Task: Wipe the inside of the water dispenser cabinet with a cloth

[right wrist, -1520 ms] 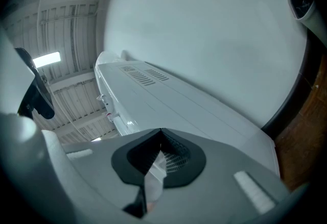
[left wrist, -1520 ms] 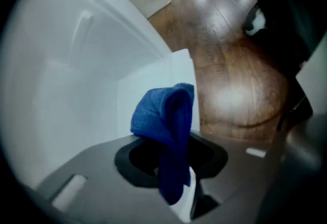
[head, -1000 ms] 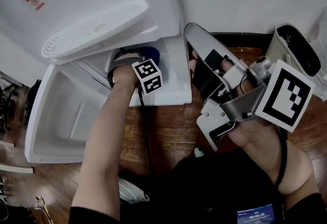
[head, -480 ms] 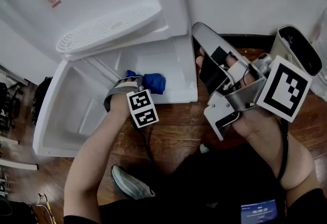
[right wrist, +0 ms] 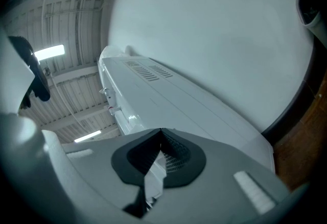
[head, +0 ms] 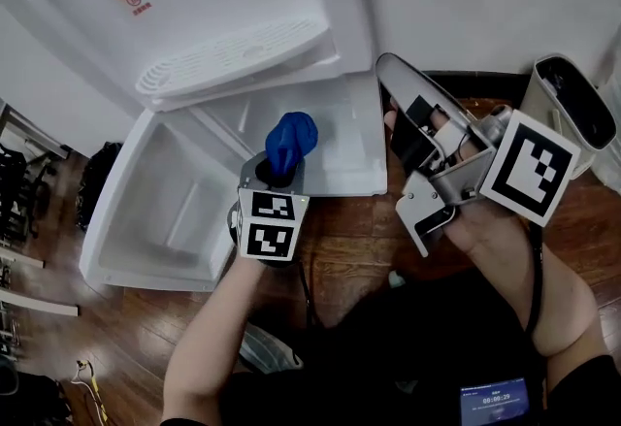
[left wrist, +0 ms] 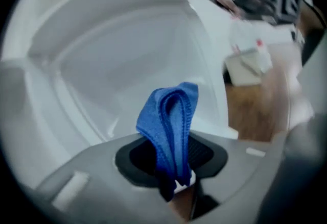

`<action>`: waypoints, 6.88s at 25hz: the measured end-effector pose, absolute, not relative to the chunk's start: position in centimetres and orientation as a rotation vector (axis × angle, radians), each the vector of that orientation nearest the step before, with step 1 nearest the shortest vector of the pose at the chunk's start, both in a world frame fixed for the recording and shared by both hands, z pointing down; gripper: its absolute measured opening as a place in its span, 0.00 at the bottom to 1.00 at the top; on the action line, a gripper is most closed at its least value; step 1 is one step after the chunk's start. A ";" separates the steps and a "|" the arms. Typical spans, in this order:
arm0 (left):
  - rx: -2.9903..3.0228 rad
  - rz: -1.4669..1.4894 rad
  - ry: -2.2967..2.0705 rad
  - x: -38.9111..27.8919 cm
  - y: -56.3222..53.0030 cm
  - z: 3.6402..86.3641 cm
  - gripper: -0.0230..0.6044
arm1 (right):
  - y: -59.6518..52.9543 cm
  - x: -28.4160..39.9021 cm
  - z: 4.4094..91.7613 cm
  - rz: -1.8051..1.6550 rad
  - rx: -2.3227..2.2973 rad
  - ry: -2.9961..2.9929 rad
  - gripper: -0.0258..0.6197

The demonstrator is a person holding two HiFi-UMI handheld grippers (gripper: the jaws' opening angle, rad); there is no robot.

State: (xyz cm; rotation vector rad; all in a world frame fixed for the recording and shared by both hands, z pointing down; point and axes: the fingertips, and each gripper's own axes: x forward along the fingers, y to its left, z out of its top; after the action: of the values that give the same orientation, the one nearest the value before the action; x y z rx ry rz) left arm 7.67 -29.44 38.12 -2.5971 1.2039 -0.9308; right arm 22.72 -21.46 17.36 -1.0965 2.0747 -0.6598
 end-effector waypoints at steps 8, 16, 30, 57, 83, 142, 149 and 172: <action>-3.219 -0.337 0.839 6.8 -17.4 27.0 0.25 | -18.0 17.1 15.5 -0.443 -0.961 2.348 0.05; -3.400 0.071 0.329 -0.5 -8.5 20.4 0.25 | -11.1 3.7 20.1 -0.431 -0.233 2.948 0.39; -3.610 0.080 -0.098 -1.2 -5.4 23.3 0.25 | -6.8 -1.8 23.5 -0.725 0.132 2.935 0.37; -2.939 0.177 1.445 -16.6 -13.4 13.0 0.45 | -22.4 3.7 29.4 -0.735 -1.058 2.785 0.27; -2.557 -0.096 1.847 -24.3 -16.9 20.9 0.45 | -39.5 3.9 27.2 0.077 -1.405 2.701 0.26; -2.587 -0.095 1.878 -24.0 -16.9 21.4 0.45 | -33.5 0.0 44.2 -0.395 -1.441 3.061 0.26; -2.617 -0.089 1.864 -23.9 -16.5 21.5 0.44 | -31.7 -2.2 42.9 -0.091 -1.560 2.913 0.26; -2.636 -0.118 1.824 -24.2 -16.6 22.0 0.44 | -28.4 4.4 49.0 -0.262 -2.155 2.990 0.25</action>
State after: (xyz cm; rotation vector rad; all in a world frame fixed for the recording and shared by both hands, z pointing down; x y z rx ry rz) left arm -24.20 -16.63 21.96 -2.6358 1.8238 -0.1183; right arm 4.45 -28.42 49.04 -2.1549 2.9902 -0.2618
